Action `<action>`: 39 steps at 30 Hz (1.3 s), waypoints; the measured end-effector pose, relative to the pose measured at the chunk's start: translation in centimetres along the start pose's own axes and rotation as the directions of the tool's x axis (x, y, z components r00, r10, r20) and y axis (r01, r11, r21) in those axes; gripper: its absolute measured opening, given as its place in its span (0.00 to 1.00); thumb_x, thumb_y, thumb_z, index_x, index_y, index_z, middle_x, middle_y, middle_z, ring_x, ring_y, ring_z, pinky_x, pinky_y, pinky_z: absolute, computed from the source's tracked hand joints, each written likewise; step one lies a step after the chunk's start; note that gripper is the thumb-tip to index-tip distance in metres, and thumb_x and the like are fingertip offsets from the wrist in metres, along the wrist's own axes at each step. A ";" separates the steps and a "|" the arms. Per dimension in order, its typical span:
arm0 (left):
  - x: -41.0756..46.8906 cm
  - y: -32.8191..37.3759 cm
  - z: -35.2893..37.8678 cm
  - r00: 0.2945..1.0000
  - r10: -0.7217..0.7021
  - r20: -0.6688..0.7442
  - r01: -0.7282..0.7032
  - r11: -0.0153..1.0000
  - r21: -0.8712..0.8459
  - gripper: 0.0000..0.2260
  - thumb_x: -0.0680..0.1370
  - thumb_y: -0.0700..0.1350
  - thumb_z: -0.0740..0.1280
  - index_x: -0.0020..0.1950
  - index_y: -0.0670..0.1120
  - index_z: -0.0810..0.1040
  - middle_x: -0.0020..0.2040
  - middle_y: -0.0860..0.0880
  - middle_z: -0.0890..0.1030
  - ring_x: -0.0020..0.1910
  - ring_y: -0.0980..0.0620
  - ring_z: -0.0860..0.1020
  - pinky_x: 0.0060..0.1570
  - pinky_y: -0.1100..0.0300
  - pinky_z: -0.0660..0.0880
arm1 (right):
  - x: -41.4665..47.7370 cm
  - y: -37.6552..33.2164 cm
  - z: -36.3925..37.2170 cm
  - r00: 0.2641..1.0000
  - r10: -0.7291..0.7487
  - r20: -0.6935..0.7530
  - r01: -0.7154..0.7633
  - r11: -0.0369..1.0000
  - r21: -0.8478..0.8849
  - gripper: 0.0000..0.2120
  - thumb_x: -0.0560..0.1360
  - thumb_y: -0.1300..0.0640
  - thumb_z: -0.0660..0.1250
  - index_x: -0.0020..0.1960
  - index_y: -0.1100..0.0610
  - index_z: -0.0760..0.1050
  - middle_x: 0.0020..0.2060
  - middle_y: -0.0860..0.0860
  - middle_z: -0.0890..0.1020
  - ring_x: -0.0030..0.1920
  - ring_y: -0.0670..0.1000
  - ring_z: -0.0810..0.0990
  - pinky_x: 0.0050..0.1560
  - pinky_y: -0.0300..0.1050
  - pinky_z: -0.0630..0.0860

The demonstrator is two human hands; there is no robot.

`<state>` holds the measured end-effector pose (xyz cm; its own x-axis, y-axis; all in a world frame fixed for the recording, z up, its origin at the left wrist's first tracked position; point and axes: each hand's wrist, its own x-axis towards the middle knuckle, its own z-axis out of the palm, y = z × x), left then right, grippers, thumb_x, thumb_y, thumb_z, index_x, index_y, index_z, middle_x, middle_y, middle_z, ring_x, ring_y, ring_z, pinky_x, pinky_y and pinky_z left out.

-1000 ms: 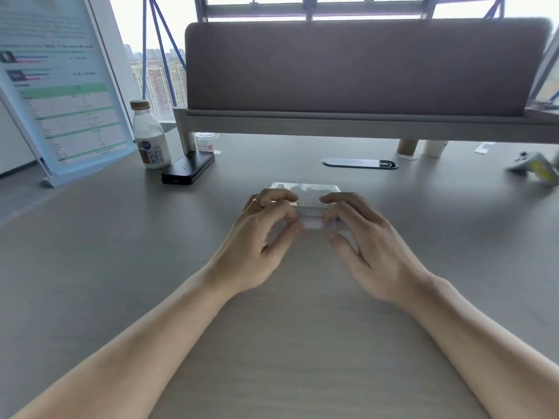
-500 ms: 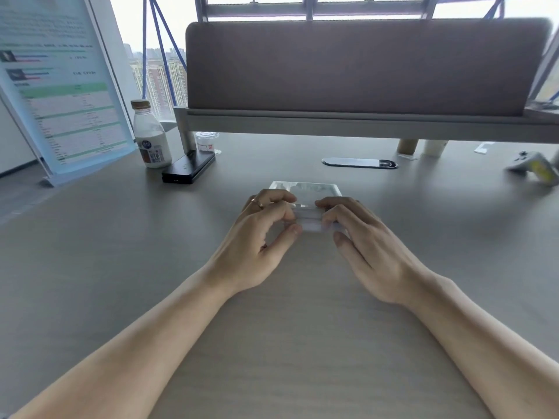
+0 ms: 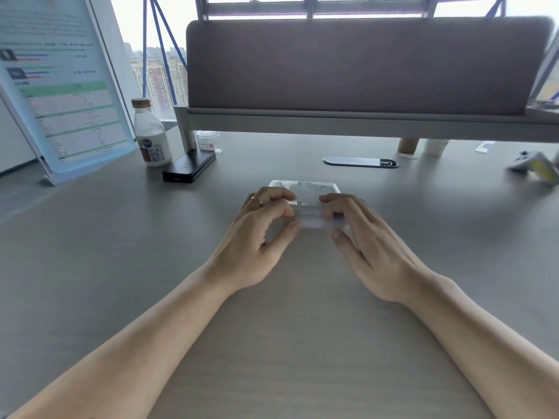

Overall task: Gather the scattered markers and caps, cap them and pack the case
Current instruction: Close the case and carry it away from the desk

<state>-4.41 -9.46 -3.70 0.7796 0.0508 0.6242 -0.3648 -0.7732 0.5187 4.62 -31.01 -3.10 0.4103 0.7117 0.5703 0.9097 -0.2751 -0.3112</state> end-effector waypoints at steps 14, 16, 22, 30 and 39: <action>0.4 1.2 1.0 0.981 0.156 -0.119 -0.117 0.951 0.285 0.12 0.82 0.57 0.66 0.51 0.49 0.76 0.63 0.53 0.76 0.60 0.50 0.79 0.54 0.46 0.76 | 2.4 -4.3 1.9 0.670 0.642 0.373 -0.339 -0.183 0.923 0.16 0.76 0.49 0.72 0.58 0.59 0.82 0.54 0.58 0.86 0.53 0.54 0.86 0.60 0.48 0.82; 0.1 1.5 1.1 0.978 0.204 -0.045 -0.181 0.936 0.302 0.11 0.82 0.55 0.67 0.54 0.48 0.76 0.62 0.53 0.76 0.59 0.50 0.79 0.53 0.45 0.75 | 2.4 -4.0 1.9 0.639 0.669 0.380 -0.292 -0.247 0.924 0.14 0.78 0.52 0.71 0.59 0.60 0.81 0.51 0.59 0.87 0.47 0.54 0.87 0.50 0.45 0.85; 0.6 0.8 -0.1 0.992 0.080 -0.102 -0.081 0.997 -0.011 0.12 0.83 0.49 0.66 0.61 0.43 0.76 0.58 0.51 0.80 0.56 0.55 0.80 0.57 0.50 0.77 | 2.3 -2.1 1.2 0.515 0.750 0.416 -0.320 -0.282 0.904 0.13 0.80 0.58 0.69 0.63 0.60 0.76 0.53 0.60 0.86 0.46 0.59 0.88 0.42 0.51 0.86; 2.0 -3.6 -3.4 0.735 -0.677 -0.031 0.618 0.688 -0.381 0.35 0.70 0.70 0.73 0.71 0.53 0.74 0.66 0.52 0.80 0.64 0.51 0.79 0.68 0.45 0.74 | 2.0 0.2 -1.2 0.621 0.610 0.492 -0.532 -0.134 0.836 0.24 0.76 0.48 0.69 0.68 0.57 0.75 0.57 0.58 0.86 0.49 0.59 0.87 0.47 0.53 0.86; 1.5 -1.6 -4.2 0.704 -0.606 0.369 0.689 0.460 -0.560 0.16 0.73 0.48 0.74 0.56 0.41 0.83 0.53 0.41 0.87 0.53 0.42 0.86 0.53 0.51 0.83 | 1.5 1.6 -1.7 0.654 0.632 0.417 -0.637 0.161 0.754 0.21 0.79 0.46 0.66 0.62 0.61 0.80 0.54 0.60 0.87 0.52 0.60 0.86 0.51 0.57 0.85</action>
<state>-4.80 -5.48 -1.13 0.9582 0.2713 -0.0906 0.0848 0.0330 0.9958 6.79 -31.50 -1.43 0.8157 0.5610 -0.1408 -0.1635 -0.0098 -0.9865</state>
